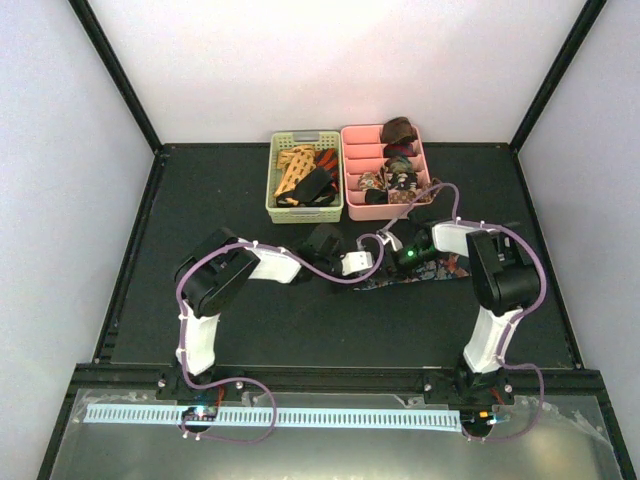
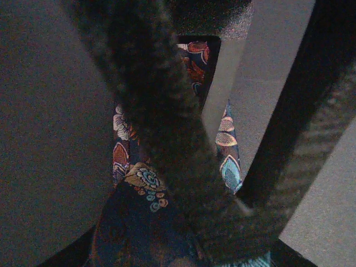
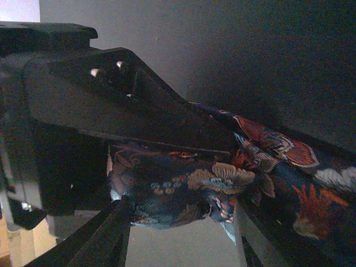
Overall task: Roll the ties
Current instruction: Roll the tie at the center of the board.
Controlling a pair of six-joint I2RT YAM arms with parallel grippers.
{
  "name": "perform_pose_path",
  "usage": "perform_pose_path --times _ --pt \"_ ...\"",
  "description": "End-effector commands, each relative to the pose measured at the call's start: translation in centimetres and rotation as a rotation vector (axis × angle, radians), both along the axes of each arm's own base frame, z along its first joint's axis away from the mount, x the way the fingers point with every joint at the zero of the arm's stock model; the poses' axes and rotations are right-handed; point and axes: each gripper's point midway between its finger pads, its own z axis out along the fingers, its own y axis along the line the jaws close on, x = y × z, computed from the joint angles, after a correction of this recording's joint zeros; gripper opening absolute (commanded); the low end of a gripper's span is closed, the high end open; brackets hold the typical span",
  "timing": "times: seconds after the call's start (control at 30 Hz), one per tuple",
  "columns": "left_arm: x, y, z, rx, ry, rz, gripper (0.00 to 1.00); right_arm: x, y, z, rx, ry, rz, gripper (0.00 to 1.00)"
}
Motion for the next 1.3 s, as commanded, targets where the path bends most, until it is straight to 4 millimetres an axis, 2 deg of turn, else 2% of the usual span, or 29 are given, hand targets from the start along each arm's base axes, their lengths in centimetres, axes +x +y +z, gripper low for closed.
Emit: perform_pose_path --times 0.0,0.1,0.13,0.23,0.27,0.3,0.4,0.53,0.7,0.87,1.0,1.13,1.27 --pt "-1.6 3.0 -5.0 0.217 0.104 0.037 0.42 0.5 1.2 -0.2 0.035 -0.005 -0.001 0.52" --pt "-1.7 3.0 -5.1 0.224 0.108 0.034 0.42 0.8 1.3 -0.6 0.022 -0.007 -0.006 0.43" --pt "-1.7 2.9 -5.1 0.224 0.109 0.031 0.41 0.8 1.2 -0.9 0.012 -0.003 -0.007 0.37" --pt "-1.8 2.9 -5.1 0.223 0.110 0.030 0.41 0.5 0.6 -1.8 -0.035 0.004 0.005 0.09" --pt "-1.7 2.9 -5.1 0.223 0.111 0.033 0.41 0.3 0.4 -2.1 -0.051 0.010 0.009 0.03" --pt "-1.6 2.9 -5.0 0.221 0.110 0.037 0.42 0.1 0.1 -2.3 -0.063 0.017 0.013 0.02" --pt "-1.5 2.8 -4.7 0.207 0.109 0.039 0.46 -0.2 -0.8 -3.0 -0.092 0.034 0.015 0.02" --pt "-0.9 2.2 -2.8 0.125 0.103 0.033 0.65 -0.4 -2.3 -3.9 -0.142 0.053 0.003 0.02" --pt "-0.1 1.4 1.0 -0.020 0.050 0.032 0.72 -0.7 -3.5 -4.6 -0.193 0.061 -0.006 0.02" --pt "-0.6 0.4 3.4 -0.154 0.016 -0.004 0.79 -0.6 -4.5 -5.3 -0.251 0.064 -0.015 0.02" --pt "-0.7 -0.4 4.1 -0.247 -0.001 -0.015 0.85 -0.3 -4.7 -5.5 -0.269 0.068 -0.029 0.02" --pt "0.0 -1.6 4.4 -0.312 -0.056 -0.019 0.85 -0.1 -4.7 -5.6 -0.279 0.090 -0.026 0.02" --pt "-0.2 -2.6 3.6 -0.343 -0.092 -0.062 0.83 -0.2 -4.6 -5.8 -0.279 0.107 -0.022 0.02"
